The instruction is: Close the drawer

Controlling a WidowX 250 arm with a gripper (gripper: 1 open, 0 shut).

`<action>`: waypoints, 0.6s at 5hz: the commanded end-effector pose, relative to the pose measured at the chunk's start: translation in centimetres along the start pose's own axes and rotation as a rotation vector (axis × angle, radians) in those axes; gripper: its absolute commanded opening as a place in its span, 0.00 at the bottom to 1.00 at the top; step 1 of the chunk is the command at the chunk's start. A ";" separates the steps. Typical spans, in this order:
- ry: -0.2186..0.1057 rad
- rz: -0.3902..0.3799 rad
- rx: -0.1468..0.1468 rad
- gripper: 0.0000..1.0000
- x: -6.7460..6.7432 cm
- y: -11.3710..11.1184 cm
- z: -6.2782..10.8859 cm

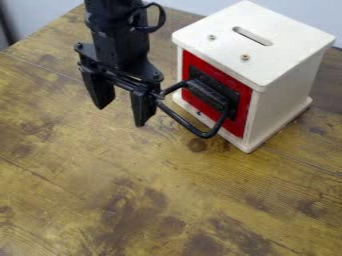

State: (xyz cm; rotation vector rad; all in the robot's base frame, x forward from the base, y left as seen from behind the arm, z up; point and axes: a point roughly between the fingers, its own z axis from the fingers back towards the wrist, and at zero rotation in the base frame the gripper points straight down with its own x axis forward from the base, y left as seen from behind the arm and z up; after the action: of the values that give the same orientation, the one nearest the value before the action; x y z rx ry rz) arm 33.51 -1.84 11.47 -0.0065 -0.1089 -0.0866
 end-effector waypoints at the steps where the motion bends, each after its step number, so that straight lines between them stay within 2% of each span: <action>1: -0.033 -0.004 0.006 1.00 0.3 -0.2 1.0; 3: -0.026 0.004 0.005 1.00 0.2 0.0 0.6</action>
State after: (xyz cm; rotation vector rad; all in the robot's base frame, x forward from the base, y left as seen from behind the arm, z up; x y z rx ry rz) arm 33.33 -1.76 11.15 -0.0027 -0.1012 -0.0776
